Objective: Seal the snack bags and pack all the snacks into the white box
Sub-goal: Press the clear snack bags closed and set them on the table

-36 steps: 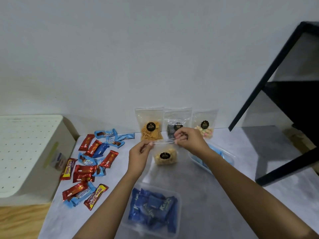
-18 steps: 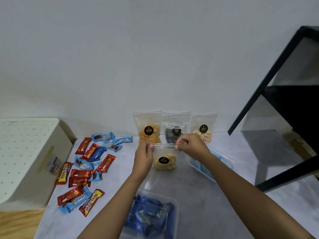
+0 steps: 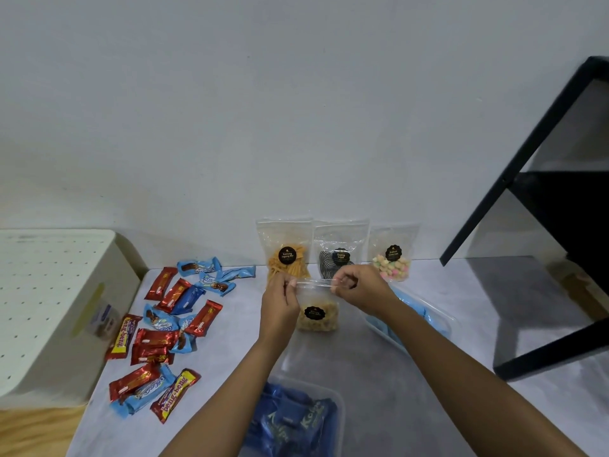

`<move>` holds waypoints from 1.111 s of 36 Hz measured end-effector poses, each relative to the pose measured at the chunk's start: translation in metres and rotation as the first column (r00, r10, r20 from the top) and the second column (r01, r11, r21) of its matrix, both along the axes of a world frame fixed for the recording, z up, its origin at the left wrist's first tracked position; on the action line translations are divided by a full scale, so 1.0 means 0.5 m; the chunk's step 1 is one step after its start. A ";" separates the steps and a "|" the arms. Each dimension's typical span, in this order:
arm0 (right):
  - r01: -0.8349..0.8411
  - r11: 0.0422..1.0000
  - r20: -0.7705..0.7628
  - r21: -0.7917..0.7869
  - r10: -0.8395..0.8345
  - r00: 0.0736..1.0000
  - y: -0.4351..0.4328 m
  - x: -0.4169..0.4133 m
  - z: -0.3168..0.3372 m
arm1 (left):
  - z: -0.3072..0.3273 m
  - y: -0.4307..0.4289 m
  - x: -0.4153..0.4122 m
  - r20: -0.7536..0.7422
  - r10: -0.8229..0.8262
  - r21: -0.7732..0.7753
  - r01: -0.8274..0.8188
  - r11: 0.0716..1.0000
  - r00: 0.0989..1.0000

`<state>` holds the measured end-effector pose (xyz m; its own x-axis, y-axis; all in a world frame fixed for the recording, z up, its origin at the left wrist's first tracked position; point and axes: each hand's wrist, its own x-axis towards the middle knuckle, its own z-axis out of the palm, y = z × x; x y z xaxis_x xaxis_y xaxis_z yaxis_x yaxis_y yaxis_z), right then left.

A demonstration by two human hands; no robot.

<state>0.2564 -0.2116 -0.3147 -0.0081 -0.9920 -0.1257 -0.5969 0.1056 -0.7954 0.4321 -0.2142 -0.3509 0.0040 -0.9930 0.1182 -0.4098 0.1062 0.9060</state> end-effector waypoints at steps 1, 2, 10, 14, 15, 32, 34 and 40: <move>-0.007 1.000 0.006 0.000 0.007 1.000 0.000 0.002 0.000 | -0.001 0.000 0.000 -0.005 -0.002 0.000 0.002 1.000 1.000; -0.016 1.000 0.005 -0.003 0.016 1.000 0.000 0.005 0.001 | -0.003 0.000 0.000 -0.007 -0.005 -0.003 0.005 1.000 1.000; -0.045 0.999 -0.063 -0.011 0.044 0.997 -0.012 0.019 0.012 | -0.002 -0.005 0.004 -0.004 -0.003 -0.006 0.003 1.000 1.000; -0.060 0.998 -0.031 -0.014 0.059 0.998 -0.011 0.030 0.021 | -0.003 -0.007 0.002 0.008 -0.009 0.001 0.009 1.000 1.000; -0.063 0.998 -0.036 -0.015 0.063 0.997 -0.011 0.033 0.023 | -0.003 -0.007 0.001 0.004 -0.009 0.005 0.009 1.000 1.000; -0.141 0.989 -0.278 0.050 0.149 0.949 -0.025 0.060 0.028 | -0.009 -0.003 -0.004 0.010 -0.031 -0.019 0.031 0.999 0.999; -0.145 0.987 -0.283 0.066 0.158 0.946 -0.023 0.064 0.027 | -0.011 -0.004 0.000 0.019 -0.027 -0.023 0.028 0.999 0.999; -0.166 0.985 -0.319 0.038 0.169 0.932 -0.025 0.076 0.030 | -0.001 0.001 -0.003 0.029 -0.056 -0.042 0.058 0.997 0.998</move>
